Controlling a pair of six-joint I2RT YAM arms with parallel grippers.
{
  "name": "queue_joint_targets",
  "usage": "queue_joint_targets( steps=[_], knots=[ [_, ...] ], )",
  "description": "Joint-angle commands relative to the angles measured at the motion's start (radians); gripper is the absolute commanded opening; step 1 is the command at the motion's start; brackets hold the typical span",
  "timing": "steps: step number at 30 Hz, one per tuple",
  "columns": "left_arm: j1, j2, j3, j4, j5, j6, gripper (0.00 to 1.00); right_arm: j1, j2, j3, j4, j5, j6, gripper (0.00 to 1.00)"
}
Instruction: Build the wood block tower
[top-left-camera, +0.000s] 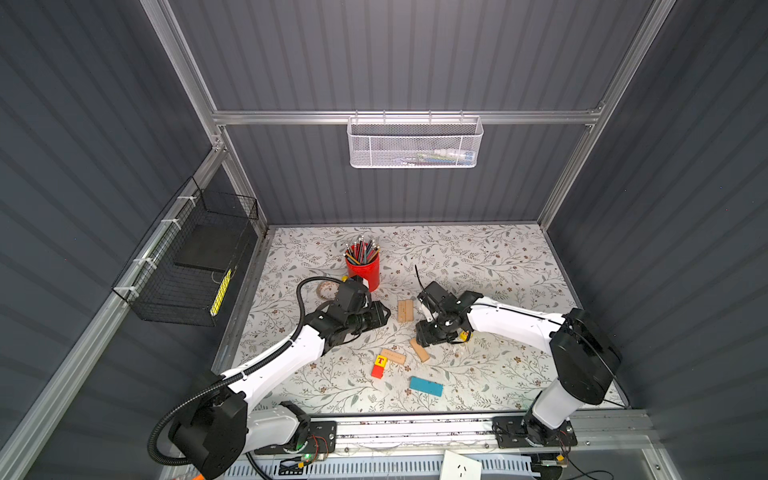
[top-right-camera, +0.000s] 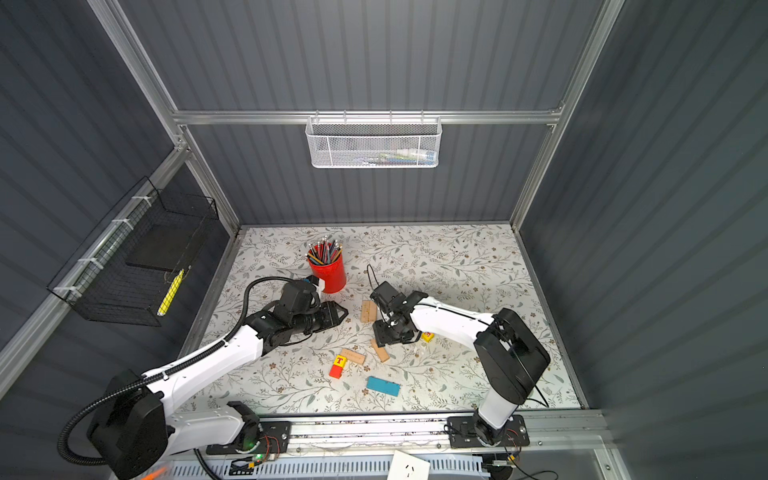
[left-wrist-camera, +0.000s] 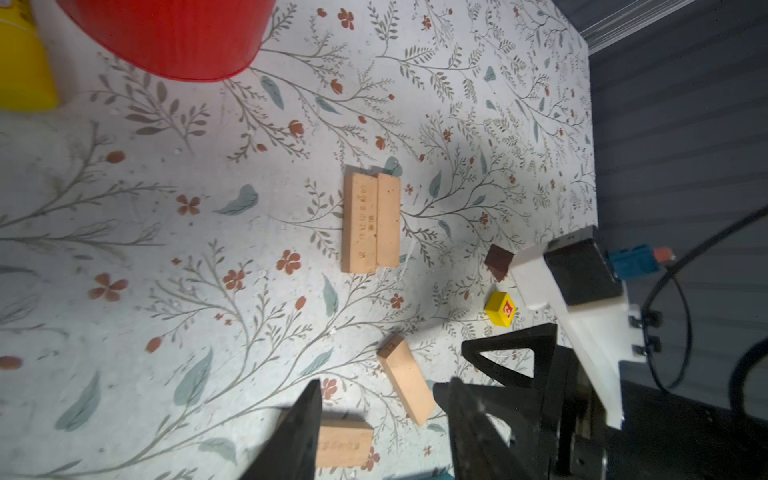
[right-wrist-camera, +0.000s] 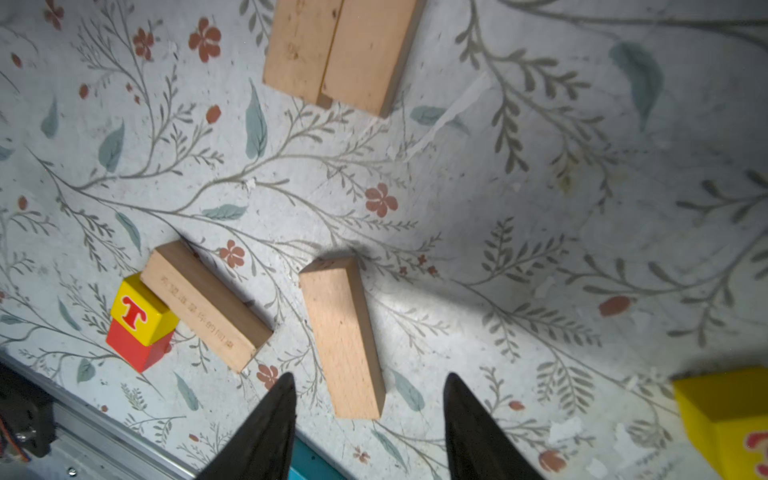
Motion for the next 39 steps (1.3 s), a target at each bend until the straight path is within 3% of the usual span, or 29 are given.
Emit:
queue_joint_targets(
  steps=[1, 14, 26, 30, 39],
  knots=[
    [-0.004, -0.052, -0.015, -0.114, -0.070, 0.046, 0.50, 0.055, 0.021, 0.033, -0.056, 0.094, 0.037, 0.61],
    [-0.004, -0.123, 0.000, -0.236, -0.176, 0.054, 0.54, 0.119, 0.143, 0.070, -0.011, 0.109, 0.092, 0.55],
    [-0.004, -0.118, -0.017, -0.211, -0.154, 0.038, 0.55, 0.123, 0.163, 0.050, 0.000, 0.140, 0.068, 0.35],
    [-0.004, -0.109, -0.005, -0.214, -0.155, 0.032, 0.55, 0.121, 0.154, 0.048, 0.010, 0.125, 0.068, 0.24],
    [-0.004, -0.117, 0.021, -0.208, -0.149, 0.025, 0.55, 0.120, 0.084, 0.069, -0.012, 0.153, 0.090, 0.17]
  ],
)
